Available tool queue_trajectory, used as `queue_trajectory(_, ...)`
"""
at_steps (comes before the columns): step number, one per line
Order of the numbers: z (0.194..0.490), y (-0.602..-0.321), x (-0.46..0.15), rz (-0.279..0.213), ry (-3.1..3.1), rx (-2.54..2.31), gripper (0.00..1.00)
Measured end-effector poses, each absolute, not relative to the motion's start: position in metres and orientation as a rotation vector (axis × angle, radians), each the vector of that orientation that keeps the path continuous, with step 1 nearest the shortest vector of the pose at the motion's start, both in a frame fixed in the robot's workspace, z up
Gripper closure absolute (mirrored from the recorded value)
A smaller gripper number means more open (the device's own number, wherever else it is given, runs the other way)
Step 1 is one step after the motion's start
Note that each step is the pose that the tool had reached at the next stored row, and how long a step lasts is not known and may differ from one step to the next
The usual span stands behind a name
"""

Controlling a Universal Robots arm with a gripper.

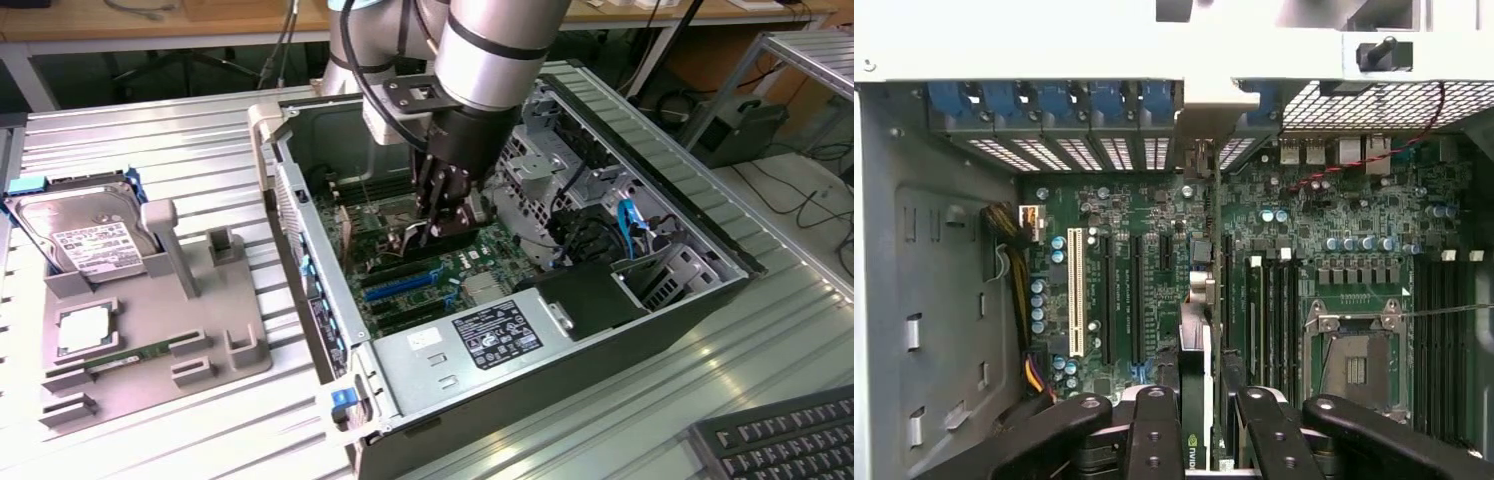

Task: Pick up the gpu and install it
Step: 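Insert the gpu into the slot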

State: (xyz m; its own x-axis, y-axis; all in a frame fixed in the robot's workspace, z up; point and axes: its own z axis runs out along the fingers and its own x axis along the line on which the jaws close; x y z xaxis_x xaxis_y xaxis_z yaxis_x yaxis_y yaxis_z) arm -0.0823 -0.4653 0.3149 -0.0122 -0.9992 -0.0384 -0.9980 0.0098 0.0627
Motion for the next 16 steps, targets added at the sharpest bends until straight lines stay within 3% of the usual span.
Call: queue_trajectory(16, 0.285, -0.464, -0.086, -0.107, -2.199, 2.221, 0.74)
